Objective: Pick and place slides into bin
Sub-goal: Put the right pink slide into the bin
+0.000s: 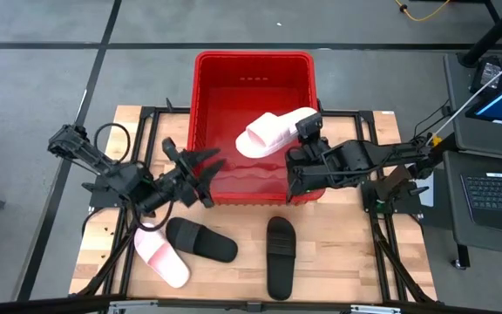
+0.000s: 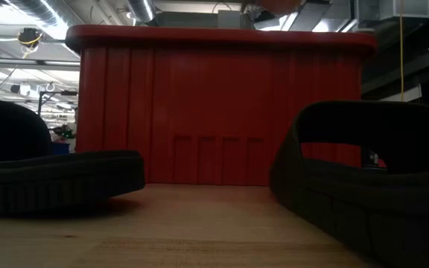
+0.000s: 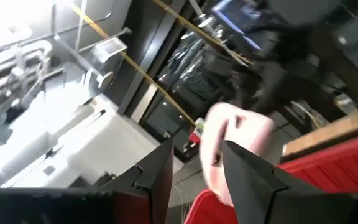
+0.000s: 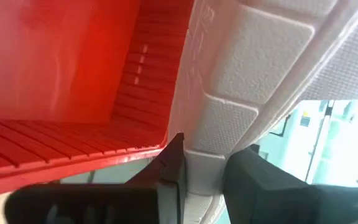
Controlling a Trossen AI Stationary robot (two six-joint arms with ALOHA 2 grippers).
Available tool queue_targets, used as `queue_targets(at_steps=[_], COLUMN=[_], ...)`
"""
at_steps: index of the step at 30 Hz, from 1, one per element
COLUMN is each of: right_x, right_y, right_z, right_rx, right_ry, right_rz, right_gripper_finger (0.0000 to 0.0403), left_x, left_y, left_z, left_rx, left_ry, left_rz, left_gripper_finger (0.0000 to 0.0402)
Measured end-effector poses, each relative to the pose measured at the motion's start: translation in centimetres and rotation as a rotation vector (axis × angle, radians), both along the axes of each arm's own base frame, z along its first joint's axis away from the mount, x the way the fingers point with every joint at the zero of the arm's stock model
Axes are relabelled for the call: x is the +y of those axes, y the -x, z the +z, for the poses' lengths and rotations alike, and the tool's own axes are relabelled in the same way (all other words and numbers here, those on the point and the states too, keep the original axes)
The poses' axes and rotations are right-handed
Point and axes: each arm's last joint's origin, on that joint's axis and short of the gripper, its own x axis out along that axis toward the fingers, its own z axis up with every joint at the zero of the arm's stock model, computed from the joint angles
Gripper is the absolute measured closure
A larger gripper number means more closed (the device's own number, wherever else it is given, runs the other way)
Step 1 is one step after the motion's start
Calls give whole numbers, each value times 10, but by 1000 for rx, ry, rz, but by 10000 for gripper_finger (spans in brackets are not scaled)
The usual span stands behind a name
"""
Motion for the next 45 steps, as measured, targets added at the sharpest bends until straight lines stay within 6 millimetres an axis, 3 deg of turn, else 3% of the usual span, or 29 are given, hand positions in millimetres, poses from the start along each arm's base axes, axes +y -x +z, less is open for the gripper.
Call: queue_targets(at_steps=[7, 15, 20, 31, 38, 45], right_x=[-6, -15, -15, -15, -15, -15], right_y=[-23, -38, -38, -40, -41, -41], right_z=[-11, -11, -10, -12, -13, -13], right_rx=[48, 18, 14, 16, 24, 28], right_ry=[80, 142, 160, 163, 154, 156], right_rz=[-17, -55, -64, -65, -59, -61], right_gripper_finger=[330, 330, 330, 330, 330, 330], left_x=[10, 23, 33, 46, 43, 39], left_y=[-1, -11, -17, -13, -3, -4], left_z=[11, -2, -10, -3, 9, -3], left_rx=[30, 226, 333, 312, 234, 321], left_ry=[-60, -187, -248, -280, -203, -204], left_rz=[62, 147, 179, 149, 110, 77], left_gripper_finger=[274, 276, 276, 277, 282, 286])
